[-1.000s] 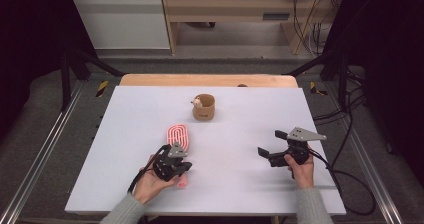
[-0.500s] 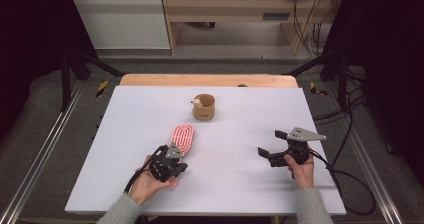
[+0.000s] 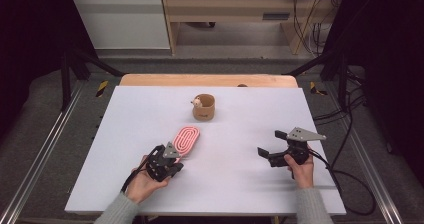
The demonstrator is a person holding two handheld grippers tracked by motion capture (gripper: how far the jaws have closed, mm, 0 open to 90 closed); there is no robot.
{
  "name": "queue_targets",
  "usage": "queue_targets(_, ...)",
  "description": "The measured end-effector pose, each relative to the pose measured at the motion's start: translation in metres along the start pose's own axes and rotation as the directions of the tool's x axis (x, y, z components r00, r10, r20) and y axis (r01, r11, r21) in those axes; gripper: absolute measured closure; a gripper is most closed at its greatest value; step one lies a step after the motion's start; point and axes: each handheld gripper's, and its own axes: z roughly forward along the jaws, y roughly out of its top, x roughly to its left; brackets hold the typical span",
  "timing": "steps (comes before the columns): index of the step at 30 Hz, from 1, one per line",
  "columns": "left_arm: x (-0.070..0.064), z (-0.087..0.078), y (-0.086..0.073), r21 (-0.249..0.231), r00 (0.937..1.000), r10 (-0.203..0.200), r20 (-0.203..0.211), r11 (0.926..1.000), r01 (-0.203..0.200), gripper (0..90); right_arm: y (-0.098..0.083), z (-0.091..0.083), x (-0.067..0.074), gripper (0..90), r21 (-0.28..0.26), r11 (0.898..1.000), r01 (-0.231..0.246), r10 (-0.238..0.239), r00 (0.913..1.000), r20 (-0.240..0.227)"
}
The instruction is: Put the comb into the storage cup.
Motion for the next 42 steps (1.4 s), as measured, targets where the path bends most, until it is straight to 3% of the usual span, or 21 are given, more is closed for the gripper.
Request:
queue_targets(18,0.005,-0.002,-0.003,0.01,0.9999,-0.011,-0.008,0.9999,0.011,89.8,0.0,0.0,0.0,0.4,0.003,1.0,0.0,0.0,1.0,0.001)
queue_targets(24,0.004,-0.006,-0.001,-0.012,0.9999,-0.014,0.002,0.9998,0.014,89.7,0.0,0.0,0.0,0.4,0.003,1.0,0.0,0.0,1.0,0.0)
queue_targets(28,0.006,-0.015,0.001,-0.058,0.9995,-0.029,0.016,0.9979,0.03,89.6,0.0,0.0,0.0,0.4,0.004,1.0,0.0,0.0,1.0,0.0)
queue_targets(33,0.01,-0.029,0.003,-0.128,0.9982,-0.059,0.004,0.99,0.06,84.6,0.0,0.001,0.0,0.4,0.005,1.0,0.0,0.0,1.0,0.0)
queue_targets(42,0.022,-0.038,0.001,-0.206,0.9888,-0.149,-0.015,0.968,0.142,60.0,0.0,0.001,0.0,0.4,0.007,1.0,-0.001,0.001,1.0,-0.001)
